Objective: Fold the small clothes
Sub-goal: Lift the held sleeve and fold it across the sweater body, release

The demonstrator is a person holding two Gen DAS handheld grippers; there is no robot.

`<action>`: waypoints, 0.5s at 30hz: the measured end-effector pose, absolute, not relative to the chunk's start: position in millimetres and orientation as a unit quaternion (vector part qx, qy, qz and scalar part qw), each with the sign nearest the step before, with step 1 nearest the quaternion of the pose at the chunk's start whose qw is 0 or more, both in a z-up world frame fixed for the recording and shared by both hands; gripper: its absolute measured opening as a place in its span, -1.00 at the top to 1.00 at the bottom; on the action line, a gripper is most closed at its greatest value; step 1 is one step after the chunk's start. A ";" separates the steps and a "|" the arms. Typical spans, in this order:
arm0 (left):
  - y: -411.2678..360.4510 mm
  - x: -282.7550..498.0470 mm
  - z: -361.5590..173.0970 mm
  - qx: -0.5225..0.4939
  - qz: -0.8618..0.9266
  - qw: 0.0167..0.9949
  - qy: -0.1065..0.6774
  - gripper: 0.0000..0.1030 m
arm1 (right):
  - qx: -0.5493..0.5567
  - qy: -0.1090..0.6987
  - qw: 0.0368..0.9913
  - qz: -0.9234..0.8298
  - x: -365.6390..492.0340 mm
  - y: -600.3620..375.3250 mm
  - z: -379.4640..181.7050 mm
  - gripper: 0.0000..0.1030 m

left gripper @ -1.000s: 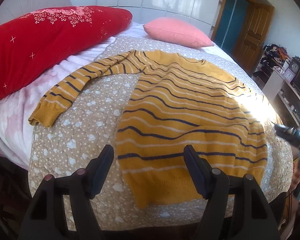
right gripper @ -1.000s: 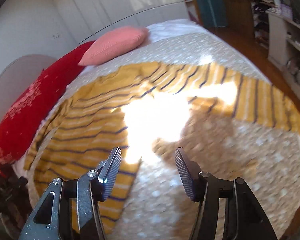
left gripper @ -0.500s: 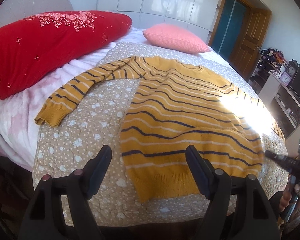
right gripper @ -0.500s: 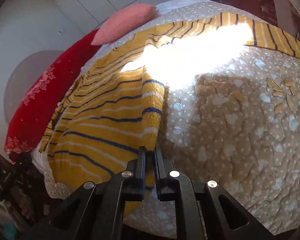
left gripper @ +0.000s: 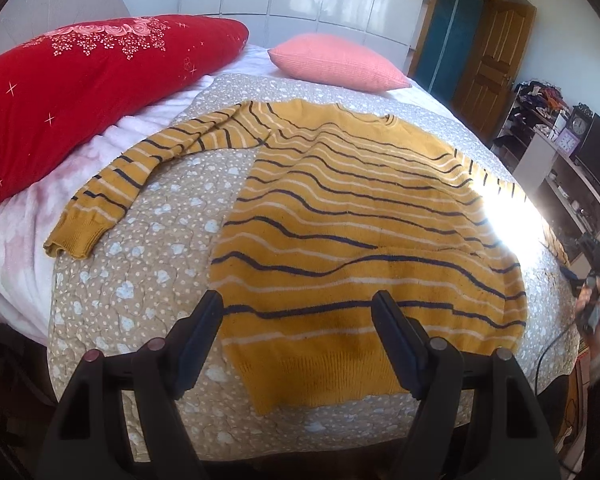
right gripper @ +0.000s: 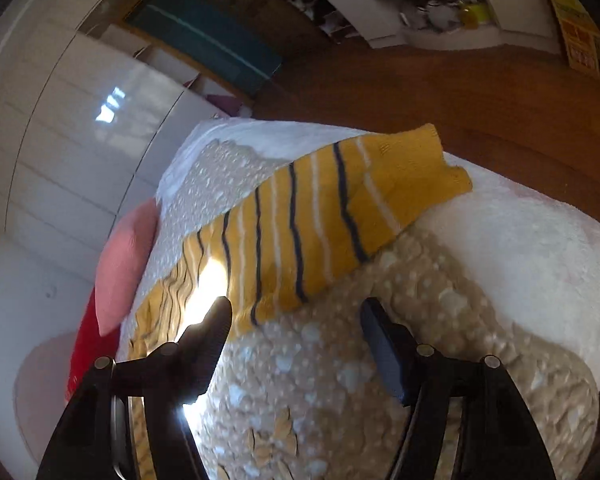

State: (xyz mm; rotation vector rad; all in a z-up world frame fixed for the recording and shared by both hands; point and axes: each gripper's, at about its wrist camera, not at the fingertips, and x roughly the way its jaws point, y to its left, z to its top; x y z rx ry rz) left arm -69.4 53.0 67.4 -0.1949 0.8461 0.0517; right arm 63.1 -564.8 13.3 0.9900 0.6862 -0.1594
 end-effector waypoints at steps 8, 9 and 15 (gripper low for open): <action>46.9 -66.1 70.4 -0.078 0.039 0.906 0.414 -0.47 | 0.503 0.281 0.812 -0.094 95.9 -609.1 24.0 0.88; 46.8 -65.6 71.6 -0.077 0.040 0.907 0.413 -0.47 | 0.492 0.273 0.820 -0.106 96.9 -615.8 33.0 0.89; 46.0 -61.2 71.8 -0.087 0.037 0.908 0.408 -0.47 | 0.405 0.274 0.859 -0.151 118.1 -624.1 80.9 0.89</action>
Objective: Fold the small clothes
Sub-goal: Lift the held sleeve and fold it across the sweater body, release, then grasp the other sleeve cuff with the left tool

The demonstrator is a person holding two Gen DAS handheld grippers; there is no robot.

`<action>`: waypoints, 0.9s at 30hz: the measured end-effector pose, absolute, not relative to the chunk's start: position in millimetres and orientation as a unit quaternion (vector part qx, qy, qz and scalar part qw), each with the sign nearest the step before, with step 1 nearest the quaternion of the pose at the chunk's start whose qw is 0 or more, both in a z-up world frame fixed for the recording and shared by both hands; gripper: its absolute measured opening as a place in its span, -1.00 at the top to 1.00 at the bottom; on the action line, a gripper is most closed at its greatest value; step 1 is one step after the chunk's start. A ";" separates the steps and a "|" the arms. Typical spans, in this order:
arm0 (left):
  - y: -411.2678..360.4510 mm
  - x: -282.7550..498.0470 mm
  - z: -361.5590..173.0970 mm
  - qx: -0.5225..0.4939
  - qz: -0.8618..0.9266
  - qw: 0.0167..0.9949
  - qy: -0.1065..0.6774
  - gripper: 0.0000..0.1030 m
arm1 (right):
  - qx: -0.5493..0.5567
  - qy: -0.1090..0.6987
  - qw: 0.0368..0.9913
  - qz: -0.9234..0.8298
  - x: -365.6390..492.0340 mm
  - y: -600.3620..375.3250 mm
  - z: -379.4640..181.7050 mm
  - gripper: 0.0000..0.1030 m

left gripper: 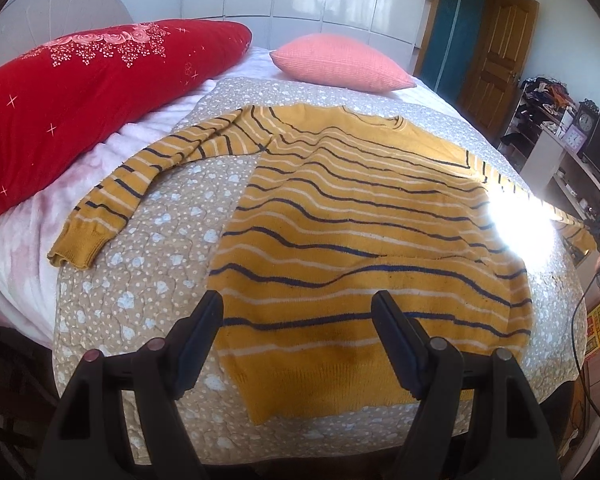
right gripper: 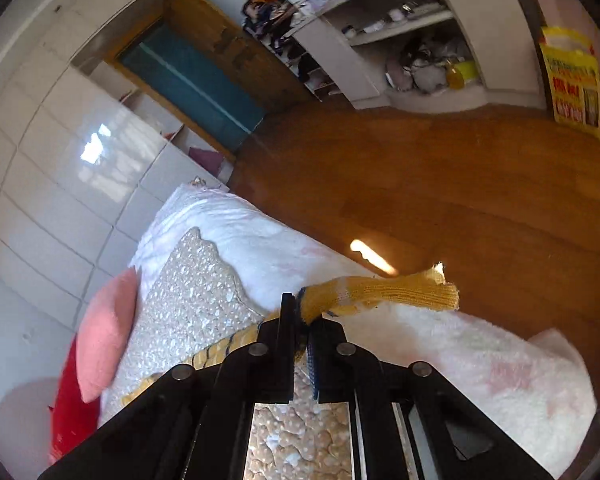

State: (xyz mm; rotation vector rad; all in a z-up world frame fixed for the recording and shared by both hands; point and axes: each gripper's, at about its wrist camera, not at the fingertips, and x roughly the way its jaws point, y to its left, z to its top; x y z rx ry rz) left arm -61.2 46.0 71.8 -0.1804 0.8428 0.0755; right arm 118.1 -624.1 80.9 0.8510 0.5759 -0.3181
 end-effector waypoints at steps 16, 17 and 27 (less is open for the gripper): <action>109.8 -91.9 65.6 -0.167 0.053 0.910 0.376 -0.47 | 0.220 0.343 0.901 0.152 225.3 -301.1 161.3 0.89; 117.6 -95.5 64.8 -0.176 0.056 0.909 0.373 -0.47 | 0.210 0.354 0.897 0.163 230.5 -274.0 154.7 0.89; 181.0 -123.5 52.8 -0.248 0.082 0.898 0.353 -0.47 | 0.069 0.447 0.863 0.225 272.7 -73.2 65.9 0.48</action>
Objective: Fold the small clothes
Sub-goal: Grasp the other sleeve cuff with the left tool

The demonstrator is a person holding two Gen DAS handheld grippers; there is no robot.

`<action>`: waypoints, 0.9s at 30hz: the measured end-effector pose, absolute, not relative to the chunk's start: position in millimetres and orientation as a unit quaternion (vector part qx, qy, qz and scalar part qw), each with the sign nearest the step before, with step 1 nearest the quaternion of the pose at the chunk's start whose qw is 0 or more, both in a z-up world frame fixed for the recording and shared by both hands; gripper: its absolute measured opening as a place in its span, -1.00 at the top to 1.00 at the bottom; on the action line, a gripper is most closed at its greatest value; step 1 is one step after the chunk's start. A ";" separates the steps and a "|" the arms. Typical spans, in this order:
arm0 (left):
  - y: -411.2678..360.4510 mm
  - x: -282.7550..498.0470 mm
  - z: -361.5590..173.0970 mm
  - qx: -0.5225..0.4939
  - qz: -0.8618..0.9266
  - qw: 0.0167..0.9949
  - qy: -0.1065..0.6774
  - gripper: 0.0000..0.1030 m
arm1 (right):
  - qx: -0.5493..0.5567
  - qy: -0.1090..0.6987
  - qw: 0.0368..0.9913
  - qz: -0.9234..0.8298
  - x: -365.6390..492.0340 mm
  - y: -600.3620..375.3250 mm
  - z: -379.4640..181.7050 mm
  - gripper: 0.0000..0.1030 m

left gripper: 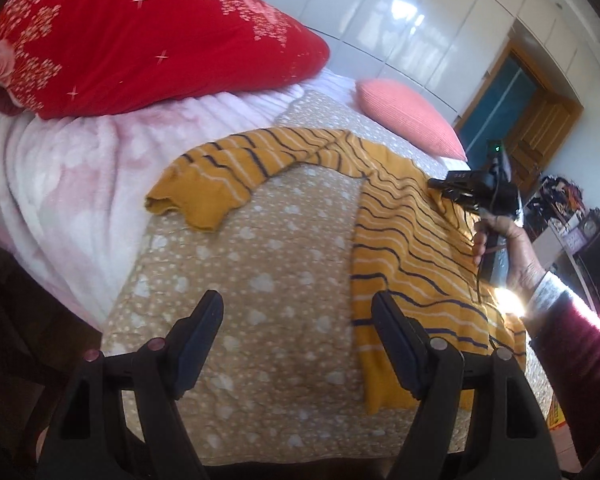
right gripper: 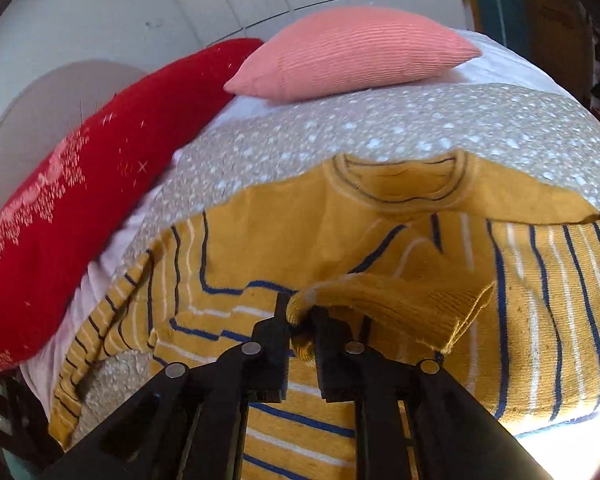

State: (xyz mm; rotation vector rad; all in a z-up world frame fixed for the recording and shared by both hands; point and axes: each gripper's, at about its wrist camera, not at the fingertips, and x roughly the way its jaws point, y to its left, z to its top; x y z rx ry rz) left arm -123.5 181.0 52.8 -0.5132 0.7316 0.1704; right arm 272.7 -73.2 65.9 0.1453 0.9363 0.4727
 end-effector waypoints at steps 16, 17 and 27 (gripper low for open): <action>198.0 -119.6 38.8 -0.277 0.083 0.889 0.356 -0.47 | -0.068 0.393 0.846 0.354 218.0 -4.9 97.9 -0.59; 197.9 -117.4 37.7 -0.280 0.081 0.888 0.357 -0.47 | -0.081 0.393 0.855 0.329 220.1 -9.3 96.7 -0.59; 202.9 -119.9 33.0 -0.273 0.108 0.885 0.362 -0.47 | 0.038 0.462 0.812 0.356 197.4 -42.0 72.9 -0.59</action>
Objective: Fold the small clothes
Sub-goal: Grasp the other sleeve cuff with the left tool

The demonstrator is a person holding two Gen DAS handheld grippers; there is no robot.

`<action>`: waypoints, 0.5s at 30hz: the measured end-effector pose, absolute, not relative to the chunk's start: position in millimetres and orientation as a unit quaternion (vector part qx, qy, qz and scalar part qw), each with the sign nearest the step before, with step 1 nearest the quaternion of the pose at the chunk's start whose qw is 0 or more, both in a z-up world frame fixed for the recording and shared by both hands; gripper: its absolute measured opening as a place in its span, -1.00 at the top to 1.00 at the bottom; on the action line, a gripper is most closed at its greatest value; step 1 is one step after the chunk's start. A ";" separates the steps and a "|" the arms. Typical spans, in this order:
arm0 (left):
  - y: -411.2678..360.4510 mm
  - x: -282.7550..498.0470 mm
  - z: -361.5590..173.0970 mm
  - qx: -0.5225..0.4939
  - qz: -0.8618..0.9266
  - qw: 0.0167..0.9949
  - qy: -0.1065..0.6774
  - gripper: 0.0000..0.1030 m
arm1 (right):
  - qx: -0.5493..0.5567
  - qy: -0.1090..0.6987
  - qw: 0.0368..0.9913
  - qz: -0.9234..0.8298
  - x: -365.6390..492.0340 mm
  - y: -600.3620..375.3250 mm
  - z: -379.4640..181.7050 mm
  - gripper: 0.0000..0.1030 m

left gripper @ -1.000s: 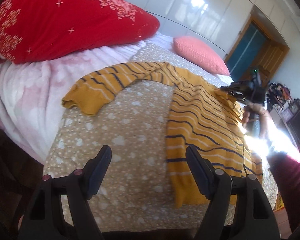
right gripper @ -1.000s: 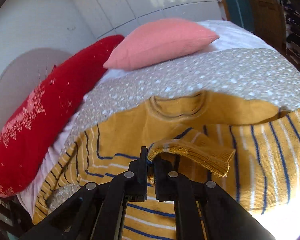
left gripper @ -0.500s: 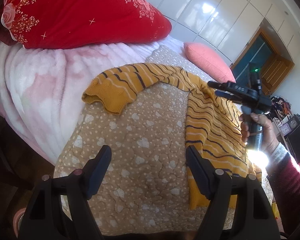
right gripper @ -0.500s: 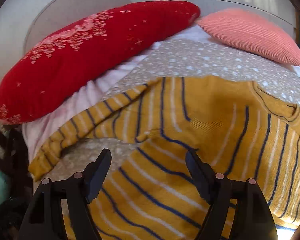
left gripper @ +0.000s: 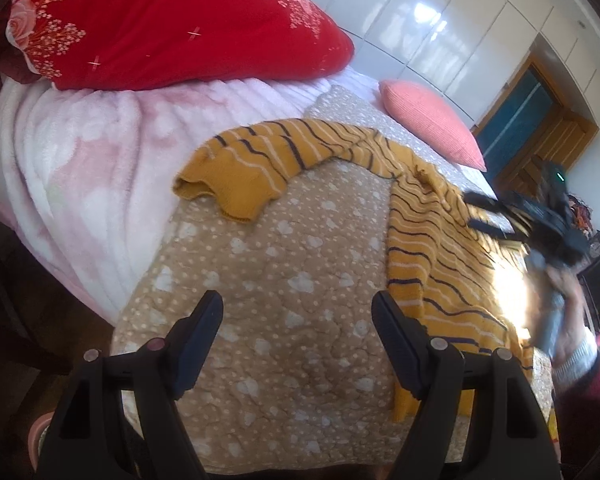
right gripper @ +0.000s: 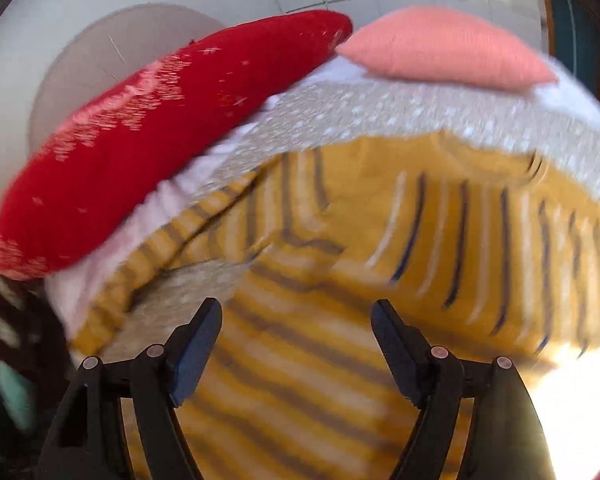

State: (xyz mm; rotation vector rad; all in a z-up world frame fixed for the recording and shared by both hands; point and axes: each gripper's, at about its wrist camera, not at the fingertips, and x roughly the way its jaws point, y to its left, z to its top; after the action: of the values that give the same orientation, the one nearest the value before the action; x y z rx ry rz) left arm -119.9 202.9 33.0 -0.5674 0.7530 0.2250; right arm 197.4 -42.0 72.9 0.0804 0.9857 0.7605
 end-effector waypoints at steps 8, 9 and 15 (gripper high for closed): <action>266.8 -117.9 27.7 -0.274 0.205 0.870 0.355 -0.52 | 0.040 0.468 0.794 0.386 101.0 -90.9 59.2 -0.60; 273.1 -111.7 27.0 -0.260 0.215 0.871 0.357 -0.52 | 0.034 0.462 0.802 0.377 92.1 -100.5 60.3 -0.61; 276.5 -52.2 21.6 -0.194 0.178 0.883 0.389 -0.52 | 0.053 0.444 0.828 0.339 60.6 -155.8 62.0 -0.64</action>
State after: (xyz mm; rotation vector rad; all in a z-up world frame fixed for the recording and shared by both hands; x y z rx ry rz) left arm -52.2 276.5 21.6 -0.4038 0.8100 0.3701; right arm 60.6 -155.8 62.0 0.1136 0.9426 0.7208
